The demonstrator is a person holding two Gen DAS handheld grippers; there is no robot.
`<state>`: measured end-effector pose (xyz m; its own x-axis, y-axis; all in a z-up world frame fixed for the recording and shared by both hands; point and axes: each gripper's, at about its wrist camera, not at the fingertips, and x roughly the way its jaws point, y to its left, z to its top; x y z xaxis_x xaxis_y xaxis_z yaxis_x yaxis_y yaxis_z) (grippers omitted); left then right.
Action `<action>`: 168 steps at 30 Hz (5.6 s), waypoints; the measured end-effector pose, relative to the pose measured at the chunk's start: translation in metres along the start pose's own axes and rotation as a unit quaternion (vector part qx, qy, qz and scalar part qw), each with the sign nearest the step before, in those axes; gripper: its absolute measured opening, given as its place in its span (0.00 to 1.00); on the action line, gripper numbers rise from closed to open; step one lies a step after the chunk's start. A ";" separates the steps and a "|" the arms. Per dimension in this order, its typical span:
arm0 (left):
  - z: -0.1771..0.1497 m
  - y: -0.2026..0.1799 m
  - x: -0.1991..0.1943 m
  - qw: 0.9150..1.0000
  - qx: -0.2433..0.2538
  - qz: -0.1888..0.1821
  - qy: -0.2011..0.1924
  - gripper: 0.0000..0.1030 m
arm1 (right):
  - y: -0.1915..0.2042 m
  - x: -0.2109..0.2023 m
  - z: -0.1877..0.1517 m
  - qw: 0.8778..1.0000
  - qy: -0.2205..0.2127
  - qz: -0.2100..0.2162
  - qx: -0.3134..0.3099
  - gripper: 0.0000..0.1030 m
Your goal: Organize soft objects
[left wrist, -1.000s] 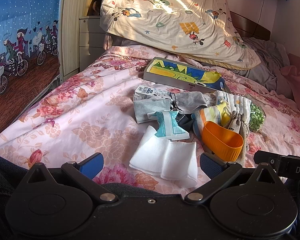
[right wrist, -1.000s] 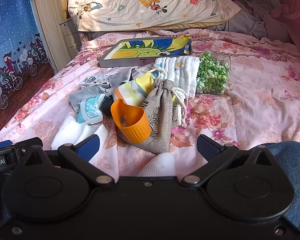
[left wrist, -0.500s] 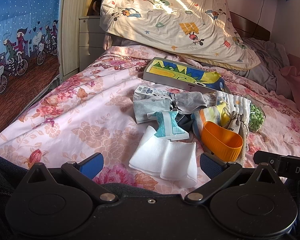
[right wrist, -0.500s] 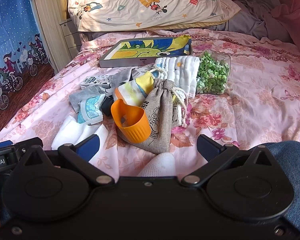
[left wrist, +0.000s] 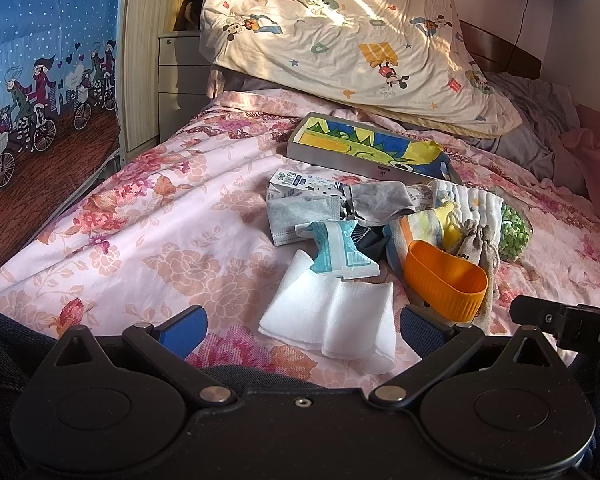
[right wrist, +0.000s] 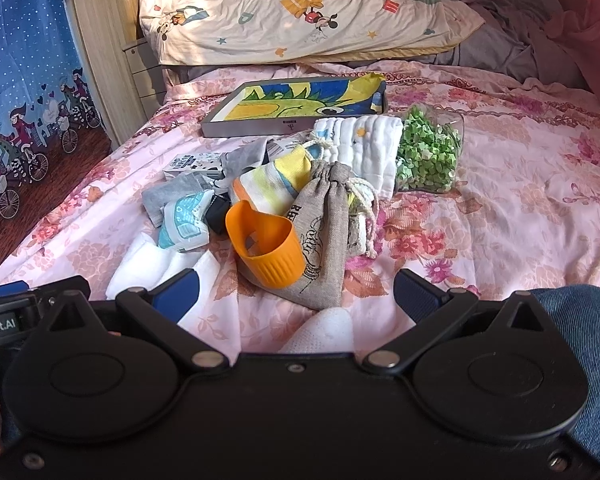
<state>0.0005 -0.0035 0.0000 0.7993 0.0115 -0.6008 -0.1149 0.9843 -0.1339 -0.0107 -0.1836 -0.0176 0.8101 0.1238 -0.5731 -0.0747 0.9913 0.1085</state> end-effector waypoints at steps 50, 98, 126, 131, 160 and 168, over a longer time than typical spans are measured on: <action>0.031 0.003 0.130 0.976 0.002 -0.120 0.179 0.03 | 0.030 0.105 0.029 0.986 0.073 0.066 -0.135 0.17; 0.257 -0.155 0.379 0.983 -0.014 -0.182 0.017 0.02 | -0.119 0.314 0.238 0.992 -0.059 0.013 0.115 0.04; 0.245 -0.128 0.343 0.994 -0.026 -0.099 0.024 0.71 | -0.124 0.312 0.232 0.992 -0.057 -0.026 0.108 0.55; 0.249 -0.117 0.289 0.993 -0.031 -0.106 -0.037 0.87 | -0.122 0.269 0.240 0.990 -0.104 -0.025 0.097 0.69; 0.129 -0.055 0.053 0.977 0.015 -0.125 -0.170 0.99 | -0.070 0.020 0.146 0.965 -0.260 0.024 -0.021 1.00; 0.084 -0.037 0.073 0.983 0.058 -0.144 -0.097 0.99 | -0.059 0.030 0.098 0.984 -0.176 0.008 -0.024 1.00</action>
<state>0.1127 -0.0248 0.0267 0.8875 -0.2481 -0.3883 0.1919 0.9651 -0.1782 0.0751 -0.2433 0.0389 0.9593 0.1250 -0.2531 -0.1103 0.9913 0.0717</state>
